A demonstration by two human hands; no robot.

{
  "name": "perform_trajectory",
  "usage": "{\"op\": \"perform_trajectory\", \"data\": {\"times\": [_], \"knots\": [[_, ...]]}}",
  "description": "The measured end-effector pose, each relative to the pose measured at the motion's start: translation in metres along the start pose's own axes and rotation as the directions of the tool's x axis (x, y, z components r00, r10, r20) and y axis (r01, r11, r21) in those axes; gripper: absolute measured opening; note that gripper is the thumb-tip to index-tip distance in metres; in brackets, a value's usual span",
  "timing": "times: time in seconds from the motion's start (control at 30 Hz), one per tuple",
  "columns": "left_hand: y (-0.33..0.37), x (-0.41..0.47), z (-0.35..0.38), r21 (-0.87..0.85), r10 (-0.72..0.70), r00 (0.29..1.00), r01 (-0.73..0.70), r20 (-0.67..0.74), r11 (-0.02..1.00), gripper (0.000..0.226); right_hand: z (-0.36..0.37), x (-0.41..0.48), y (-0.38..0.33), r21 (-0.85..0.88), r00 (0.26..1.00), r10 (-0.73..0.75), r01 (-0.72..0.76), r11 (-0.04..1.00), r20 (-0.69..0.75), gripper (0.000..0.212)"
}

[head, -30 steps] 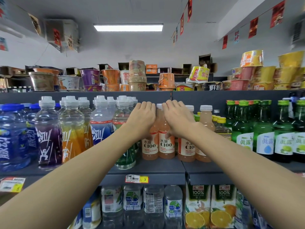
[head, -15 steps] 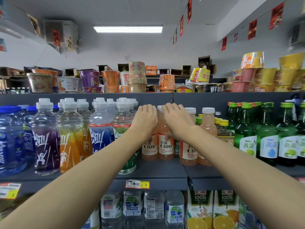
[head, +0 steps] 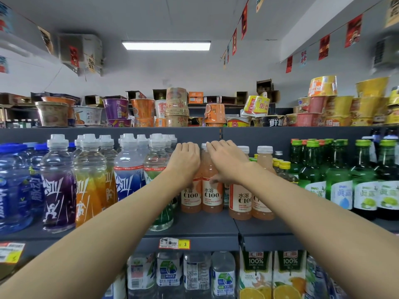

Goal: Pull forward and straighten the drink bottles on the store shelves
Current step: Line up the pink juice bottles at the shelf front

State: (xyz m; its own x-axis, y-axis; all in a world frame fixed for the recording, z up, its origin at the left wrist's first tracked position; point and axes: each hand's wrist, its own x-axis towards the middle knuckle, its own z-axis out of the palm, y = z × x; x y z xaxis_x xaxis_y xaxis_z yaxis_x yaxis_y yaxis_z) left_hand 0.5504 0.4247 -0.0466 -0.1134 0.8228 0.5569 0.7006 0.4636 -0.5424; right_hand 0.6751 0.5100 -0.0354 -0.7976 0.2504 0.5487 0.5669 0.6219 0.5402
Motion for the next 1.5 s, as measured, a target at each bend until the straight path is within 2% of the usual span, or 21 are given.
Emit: {"op": "perform_trajectory", "data": {"times": [0.07, 0.13, 0.23, 0.3, 0.47, 0.53, 0.6, 0.67, 0.77, 0.9, 1.17, 1.5], "knots": [[0.002, -0.001, 0.0, -0.027, -0.004, 1.0, 0.004, -0.012, 1.0, 0.105, 0.0, -0.007, 0.006, 0.048, 0.999, -0.01, 0.012, 0.999, -0.045, 0.091], [0.01, -0.003, -0.001, -0.186, -0.047, 0.997, 0.037, -0.054, 0.982, 0.102, 0.001, -0.018, 0.015, 0.109, 0.991, 0.015, 0.0, 0.994, -0.133, 0.071], [0.034, -0.002, -0.006, -0.515, -0.103, 0.968, -0.032, -0.231, 0.856, 0.092, 0.007, -0.042, 0.034, 0.199, 0.956, 0.115, -0.061, 0.978, -0.27, 0.055], [0.051, 0.001, -0.014, -0.61, -0.084, 0.959, -0.104, -0.272, 0.786, 0.102, 0.013, -0.059, 0.046, 0.219, 0.94, 0.161, -0.097, 0.971, -0.3, 0.055], [0.076, 0.014, -0.026, -0.671, -0.025, 0.971, -0.146, -0.238, 0.727, 0.128, 0.027, -0.082, 0.074, 0.251, 0.936, 0.277, -0.221, 0.942, -0.218, 0.061], [0.084, 0.021, -0.029, -0.687, -0.012, 0.978, -0.137, -0.207, 0.714, 0.128, 0.033, -0.084, 0.084, 0.264, 0.932, 0.329, -0.282, 0.922, -0.153, 0.062], [0.092, 0.026, -0.03, -0.709, -0.02, 0.988, -0.098, -0.156, 0.698, 0.126, 0.038, -0.084, 0.09, 0.353, 0.927, 0.37, -0.327, 0.877, -0.06, 0.059], [0.098, 0.031, -0.03, -0.75, -0.042, 0.995, -0.038, -0.087, 0.66, 0.122, 0.043, -0.083, 0.094, 0.48, 0.927, 0.371, -0.347, 0.806, 0.047, 0.058], [0.104, 0.035, -0.027, -0.804, -0.07, 0.997, 0.022, -0.025, 0.595, 0.116, 0.047, -0.081, 0.098, 0.591, 0.932, 0.345, -0.341, 0.732, 0.11, 0.066], [0.099, 0.035, -0.027, -0.844, -0.061, 0.998, 0.028, -0.005, 0.536, 0.111, 0.047, -0.078, 0.103, 0.653, 0.931, 0.345, -0.334, 0.679, 0.117, 0.058], [0.054, 0.012, -0.033, -0.823, 0.036, 0.998, 0.021, 0.051, 0.567, 0.109, 0.035, -0.074, 0.08, 0.735, 0.962, 0.268, -0.213, 0.644, 0.043, 0.052], [-0.007, -0.032, -0.025, -0.771, -0.01, 0.997, 0.065, 0.075, 0.634, 0.113, 0.02, -0.043, 0.019, 0.773, 0.971, 0.215, -0.06, 0.632, -0.101, 0.05]]}}
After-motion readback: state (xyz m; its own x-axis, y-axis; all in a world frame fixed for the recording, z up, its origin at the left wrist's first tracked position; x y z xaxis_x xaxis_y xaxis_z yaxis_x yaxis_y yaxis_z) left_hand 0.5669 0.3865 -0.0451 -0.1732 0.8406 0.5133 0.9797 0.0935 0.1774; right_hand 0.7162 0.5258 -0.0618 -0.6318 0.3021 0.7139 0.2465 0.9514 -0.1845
